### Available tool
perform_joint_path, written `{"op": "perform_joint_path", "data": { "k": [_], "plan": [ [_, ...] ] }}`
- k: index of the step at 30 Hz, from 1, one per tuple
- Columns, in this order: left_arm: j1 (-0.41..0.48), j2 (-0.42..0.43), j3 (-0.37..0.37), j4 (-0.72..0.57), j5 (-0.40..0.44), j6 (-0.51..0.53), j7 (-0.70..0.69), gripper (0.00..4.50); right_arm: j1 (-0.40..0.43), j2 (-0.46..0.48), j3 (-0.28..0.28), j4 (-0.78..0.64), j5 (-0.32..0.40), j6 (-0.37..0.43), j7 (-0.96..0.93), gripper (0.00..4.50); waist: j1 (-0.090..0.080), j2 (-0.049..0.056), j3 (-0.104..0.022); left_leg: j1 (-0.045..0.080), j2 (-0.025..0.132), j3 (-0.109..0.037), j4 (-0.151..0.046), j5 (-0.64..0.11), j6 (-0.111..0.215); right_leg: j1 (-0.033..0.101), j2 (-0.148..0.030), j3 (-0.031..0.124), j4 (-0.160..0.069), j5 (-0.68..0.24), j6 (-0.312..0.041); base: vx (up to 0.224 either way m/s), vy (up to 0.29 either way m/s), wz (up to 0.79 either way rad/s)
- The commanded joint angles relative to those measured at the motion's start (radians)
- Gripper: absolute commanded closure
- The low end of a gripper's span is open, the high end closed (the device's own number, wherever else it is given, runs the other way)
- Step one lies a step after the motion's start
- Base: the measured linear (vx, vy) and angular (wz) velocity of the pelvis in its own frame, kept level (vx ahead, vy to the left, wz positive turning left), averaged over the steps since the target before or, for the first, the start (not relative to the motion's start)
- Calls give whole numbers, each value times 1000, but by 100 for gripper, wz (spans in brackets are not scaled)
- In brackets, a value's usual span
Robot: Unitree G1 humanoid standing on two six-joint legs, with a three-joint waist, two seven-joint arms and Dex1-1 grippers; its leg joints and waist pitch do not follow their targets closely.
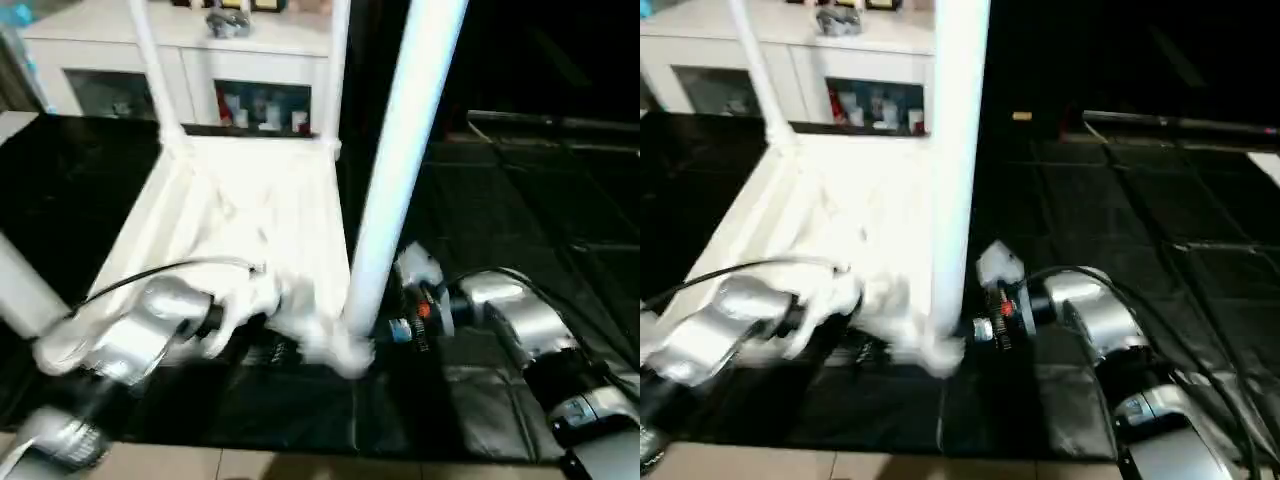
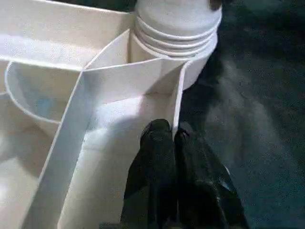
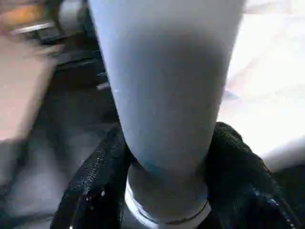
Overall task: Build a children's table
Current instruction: Rotate leg to tighten
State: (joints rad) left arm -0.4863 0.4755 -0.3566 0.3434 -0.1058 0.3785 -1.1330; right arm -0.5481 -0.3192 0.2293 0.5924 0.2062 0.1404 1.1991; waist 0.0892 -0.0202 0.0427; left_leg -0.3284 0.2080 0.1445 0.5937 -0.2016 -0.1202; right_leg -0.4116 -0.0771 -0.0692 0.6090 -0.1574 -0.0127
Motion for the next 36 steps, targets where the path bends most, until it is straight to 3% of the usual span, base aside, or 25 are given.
{"op": "perform_joint_path", "data": {
  "k": [1, 3, 4, 5, 6, 7, 8, 9, 11, 12, 13, 14, 15, 16, 17, 19, 21, 25, 29, 30, 31, 32, 33, 35, 36],
  "plan": [
    [-60, -78, 43, 46, -6, 36, 139, 450, 15, 99, 15, 24, -35, 75, -193, 250, -4, 10, -45, -15, -9, 7, -75, -316, -2, 49, -46, 16, -116, -647, -48, 0, 0, 0],
    [-83, -112, 57, 81, 6, 46, 191, 450, 5, 146, -4, 43, -44, 103, -305, 253, -20, 9, -45, -13, -16, 2, -69, -337, -11, 46, -45, -2, -130, -706, -7, 0, 0, 0],
    [-87, -118, 60, 87, 8, 48, 199, 450, 3, 154, -7, 47, -45, 106, -322, 253, -29, 16, -49, -14, -15, -2, -69, -349, -4, 52, -49, -14, -139, -707, 0, 0, 0, 0],
    [-109, -152, 77, 117, 11, 58, 252, 450, -13, 200, -30, 73, -48, 111, -417, 253, -33, 18, -50, -15, -12, -5, -72, -356, 4, 57, -51, -20, -141, -691, -4, 0, 0, 0],
    [-122, -174, 87, 136, 14, 62, 286, 450, -22, 229, -44, 90, -50, 113, -478, 254, -43, 31, -50, -20, -5, -12, -79, -370, 11, 64, -53, -29, -142, -638, -22, 0, 0, 0],
    [-139, -204, 99, 160, 17, 66, 333, 450, -36, 266, -59, 115, -55, 110, -552, 255, -51, 40, -48, -14, -3, -17, -80, -402, 10, 62, -52, -41, -147, -607, -39, 0, 0, 0],
    [-151, -224, 107, 176, 20, 70, 365, 450, -44, 292, -70, 130, -60, 109, -602, 255, -62, 38, -47, -8, -1, -21, -80, -445, 15, 67, -52, -60, -155, -595, -38, 0, 0, 0],
    [-162, -243, 113, 192, 22, 71, 393, 450, -55, 318, -83, 145, -61, 107, -653, 255, -65, 41, -47, -7, 0, -23, -81, -461, 18, 71, -53, -67, -158, -592, -35, 0, 0, 0],
    [-179, -266, 119, 216, 27, 70, 425, 450, -65, 350, -104, 154, -60, 108, -709, 255, -77, 60, -39, 0, 19, -29, -91, -546, 33, 81, -59, -93, -163, -556, -27, 0, 0, 0],
    [-185, -272, 121, 224, 30, 69, 432, 450, -67, 359, -110, 153, -61, 112, -721, 255, -78, 69, -43, -7, 36, -36, -105, -591, 34, 98, -62, -83, -138, -473, -41, 0, 0, 0],
    [-190, -276, 123, 234, 35, 65, 437, 450, -67, 370, -123, 150, -56, 126, -732, 255, -78, 69, -41, -10, 40, -36, -111, -604, 35, 99, -64, -75, -129, -443, -51, 0, 0, 0],
    [-193, -279, 124, 240, 39, 59, 439, 450, -65, 376, -133, 144, -48, 135, -733, 255, -78, 70, -40, -3, 36, -31, -110, -608, 32, 92, -66, -70, -133, -442, -61, 0, 0, 0],
    [-196, -277, 123, 247, 43, 51, 435, 450, -58, 372, -132, 132, -47, 129, -725, 255, -78, 65, -36, 19, 13, -19, -93, -582, 25, 67, -71, -75, -159, -512, -69, 0, 0, 0],
    [-197, -276, 122, 251, 46, 46, 432, 450, -53, 369, -131, 124, -48, 123, -718, 220, -78, 59, -38, 18, -1, -13, -82, -517, 27, 67, -78, -77, -166, -554, -68, 51, 10, 0],
    [-197, -276, 122, 251, 46, 46, 432, 450, -53, 369, -131, 124, -48, 123, -718, 220, -78, 61, -37, 8, 1, -14, -84, -490, 31, 75, -77, -81, -167, -570, -54, 51, 10, 0],
    [-196, -263, 116, 258, 55, 32, 408, 450, -42, 355, -145, 109, -41, 104, -699, 199, -76, 62, -40, 13, 2, -11, -84, -469, 36, 70, -76, -77, -167, -549, -56, 0, 0, 0],
    [-186, -243, 106, 254, 59, 15, 371, 450, -22, 324, -148, 81, -28, 92, -648, 180, -72, 64, -43, 6, 5, -12, -89, -446, 40, 76, -75, -70, -158, -510, -71, 0, 0, 0],
    [-158, -185, 77, 235, 56, -28, 260, 450, 39, 214, -129, -40, 9, 104, -441, 148, -52, 46, -49, -16, 7, -6, -93, -349, 60, 84, -72, -46, -133, -434, -105, 0, 0, 0],
    [-122, -128, 48, 194, 43, -84, 126, 450, 67, 99, -114, -124, 46, 110, -251, 114, -36, 47, -60, -17, 9, 4, -85, -228, 86, 80, -73, -27, -115, -345, -151, 0, 0, 0],
    [-119, -123, 46, 190, 43, -82, 116, 450, 69, 88, -112, -131, 49, 111, -232, 106, -30, 40, -65, -22, 6, 10, -77, -172, 95, 79, -70, -23, -105, -298, -169, 43, -58, 10],
    [-106, -103, 35, 174, 42, -103, 66, 450, 70, 51, -103, -146, 54, 110, -173, 98, -20, 43, -66, -19, 7, 14, -73, -130, 102, 71, -68, -19, -100, -260, -192, 44, -62, 8],
    [-104, -100, 34, 172, 42, -105, 59, 450, 70, 45, -102, -148, 54, 109, -164, 90, -15, 41, -64, -29, 5, 18, -70, -108, 106, 76, -67, -17, -92, -247, -198, 44, -62, 8],
    [-93, -80, 19, 158, 44, -128, 15, 450, 68, 12, -90, -154, 53, 107, -114, 81, -10, 44, -65, -29, 7, 18, -70, -102, 104, 75, -68, -17, -91, -248, -196, 45, -52, 2],
    [-79, -52, -5, 145, 45, -166, -54, 450, 66, -35, -73, -166, 53, 109, -34, 60, 10, 40, -72, -30, 11, 18, -66, -50, 112, 78, -63, -17, -77, -183, -197, 0, 0, 0],
    [-73, -42, -14, 141, 43, -189, -85, 450, 61, -55, -63, -165, 49, 100, 6, 60, 17, 42, -71, -26, 15, 20, -65, -43, 116, 70, -62, -17, -74, -161, -208, 0, 0, 0]
  ]
}}
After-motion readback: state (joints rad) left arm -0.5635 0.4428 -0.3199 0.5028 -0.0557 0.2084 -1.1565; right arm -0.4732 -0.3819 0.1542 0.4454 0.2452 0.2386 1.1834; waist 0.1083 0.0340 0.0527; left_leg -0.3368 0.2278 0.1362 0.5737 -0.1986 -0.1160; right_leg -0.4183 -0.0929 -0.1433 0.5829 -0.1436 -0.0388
